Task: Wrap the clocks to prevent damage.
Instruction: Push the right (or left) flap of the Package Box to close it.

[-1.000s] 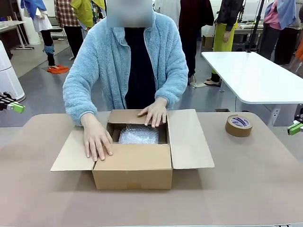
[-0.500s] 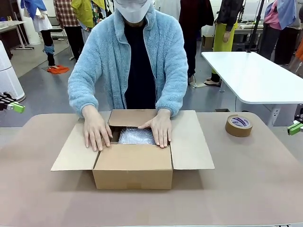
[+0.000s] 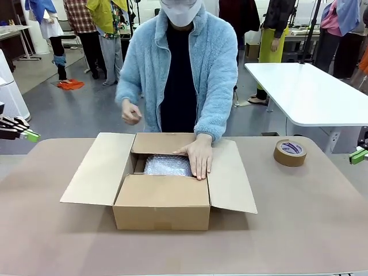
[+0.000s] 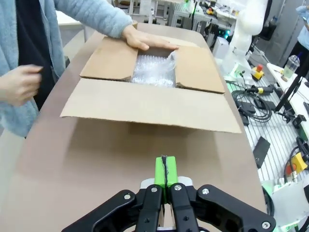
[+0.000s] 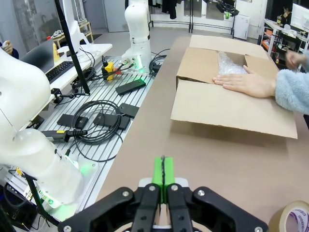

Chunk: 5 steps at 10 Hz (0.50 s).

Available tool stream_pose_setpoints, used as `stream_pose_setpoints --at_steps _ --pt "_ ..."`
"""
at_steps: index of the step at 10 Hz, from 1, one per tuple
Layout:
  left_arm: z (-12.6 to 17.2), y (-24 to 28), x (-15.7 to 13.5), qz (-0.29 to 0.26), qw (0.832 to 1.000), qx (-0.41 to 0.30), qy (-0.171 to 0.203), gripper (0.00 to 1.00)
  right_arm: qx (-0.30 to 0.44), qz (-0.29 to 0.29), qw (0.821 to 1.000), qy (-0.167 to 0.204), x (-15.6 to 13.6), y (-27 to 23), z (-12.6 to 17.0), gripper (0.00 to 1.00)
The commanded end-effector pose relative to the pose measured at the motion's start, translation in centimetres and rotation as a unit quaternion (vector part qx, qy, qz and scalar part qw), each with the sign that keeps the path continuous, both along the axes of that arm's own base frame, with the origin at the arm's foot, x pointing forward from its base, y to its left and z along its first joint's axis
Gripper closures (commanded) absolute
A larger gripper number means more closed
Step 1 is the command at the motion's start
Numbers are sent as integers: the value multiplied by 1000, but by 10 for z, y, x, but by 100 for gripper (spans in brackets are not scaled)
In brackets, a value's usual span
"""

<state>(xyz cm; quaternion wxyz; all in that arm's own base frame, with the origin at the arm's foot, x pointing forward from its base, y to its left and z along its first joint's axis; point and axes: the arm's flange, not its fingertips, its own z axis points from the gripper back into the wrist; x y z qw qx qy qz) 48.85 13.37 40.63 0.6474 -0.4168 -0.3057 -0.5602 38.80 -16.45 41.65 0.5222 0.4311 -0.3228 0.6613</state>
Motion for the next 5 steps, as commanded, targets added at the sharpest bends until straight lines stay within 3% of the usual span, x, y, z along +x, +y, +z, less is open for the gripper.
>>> stream_pose_setpoints --at_steps 1,3,5 --pt "-30 -11 5 -33 999 16 -33 100 6 0 1000 -1 -3 2 -1 99" --pt "-59 -24 8 -34 995 33 -85 100 6 0 1000 -1 -3 2 -1 99" --pt "-74 -33 9 -38 995 35 -85 100 6 0 1000 -1 -3 2 -1 99"
